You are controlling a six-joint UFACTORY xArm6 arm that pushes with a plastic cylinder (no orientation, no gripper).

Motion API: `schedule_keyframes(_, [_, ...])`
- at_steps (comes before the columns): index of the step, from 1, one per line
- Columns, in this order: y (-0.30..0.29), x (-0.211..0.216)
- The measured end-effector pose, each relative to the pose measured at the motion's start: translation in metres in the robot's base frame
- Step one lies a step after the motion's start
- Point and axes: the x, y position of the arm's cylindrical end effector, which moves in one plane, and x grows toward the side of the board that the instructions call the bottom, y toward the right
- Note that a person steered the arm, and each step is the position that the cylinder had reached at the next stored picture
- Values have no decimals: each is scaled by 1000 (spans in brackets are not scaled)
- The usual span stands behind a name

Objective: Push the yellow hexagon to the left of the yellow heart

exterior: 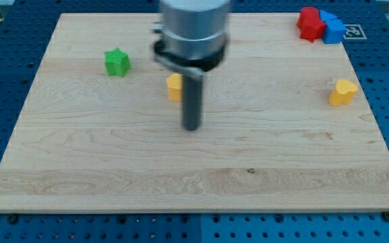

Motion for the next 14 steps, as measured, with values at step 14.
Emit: schedule_keyframes(14, [-30, -112])
